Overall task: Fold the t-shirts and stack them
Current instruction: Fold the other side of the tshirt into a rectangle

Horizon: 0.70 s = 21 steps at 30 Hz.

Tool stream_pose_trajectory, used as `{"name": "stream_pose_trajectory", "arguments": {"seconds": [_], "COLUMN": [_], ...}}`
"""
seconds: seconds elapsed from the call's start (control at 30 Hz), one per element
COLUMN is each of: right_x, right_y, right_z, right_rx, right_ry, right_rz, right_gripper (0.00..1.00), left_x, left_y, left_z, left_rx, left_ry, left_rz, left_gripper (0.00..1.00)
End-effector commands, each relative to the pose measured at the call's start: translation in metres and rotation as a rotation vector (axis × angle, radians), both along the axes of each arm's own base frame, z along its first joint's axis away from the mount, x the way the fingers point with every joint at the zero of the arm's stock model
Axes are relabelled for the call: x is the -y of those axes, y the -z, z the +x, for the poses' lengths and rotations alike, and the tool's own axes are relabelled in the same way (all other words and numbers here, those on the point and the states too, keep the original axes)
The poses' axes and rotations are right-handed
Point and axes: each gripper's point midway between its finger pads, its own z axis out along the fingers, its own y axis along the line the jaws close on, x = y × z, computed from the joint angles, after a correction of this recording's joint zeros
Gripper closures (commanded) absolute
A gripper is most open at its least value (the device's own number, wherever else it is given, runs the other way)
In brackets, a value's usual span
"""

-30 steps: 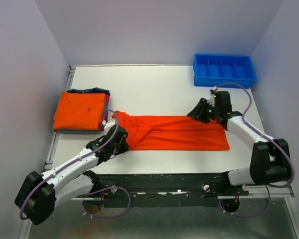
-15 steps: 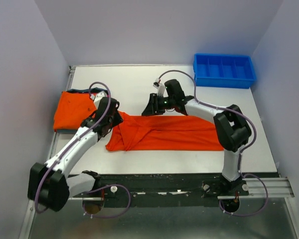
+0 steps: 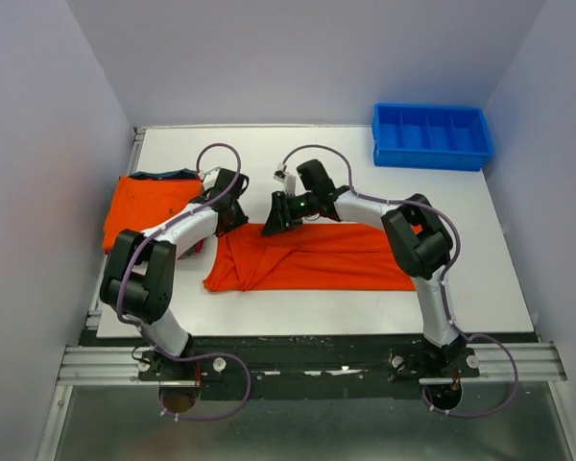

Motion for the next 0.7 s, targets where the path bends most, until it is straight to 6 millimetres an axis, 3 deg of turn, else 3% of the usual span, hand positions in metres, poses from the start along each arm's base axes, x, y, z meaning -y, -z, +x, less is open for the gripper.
{"name": "stream_pose_trajectory", "arguments": {"seconds": [0.0, 0.23, 0.37, 0.67], "right_x": [-0.006, 0.004, 0.015, 0.052], "right_y": [0.014, 0.034, 0.037, 0.012], "right_z": [-0.014, -0.03, -0.041, -0.08], "right_rx": [-0.039, -0.065, -0.065, -0.001], "right_ry": [-0.06, -0.066, -0.068, -0.071], "right_rz": [-0.003, -0.037, -0.06, -0.074], "right_gripper": [0.55, 0.55, 0.55, 0.57], "left_x": [-0.032, -0.036, -0.044, -0.053], "left_y": [0.028, 0.053, 0.055, 0.052], "left_z": [-0.014, -0.02, -0.019, -0.019], "left_rx": [-0.108, -0.181, -0.19, -0.192], "left_ry": [-0.125, -0.13, -0.147, -0.148], "left_rz": [0.072, 0.094, 0.125, 0.152], "left_gripper": [0.64, 0.64, 0.64, 0.64]}}
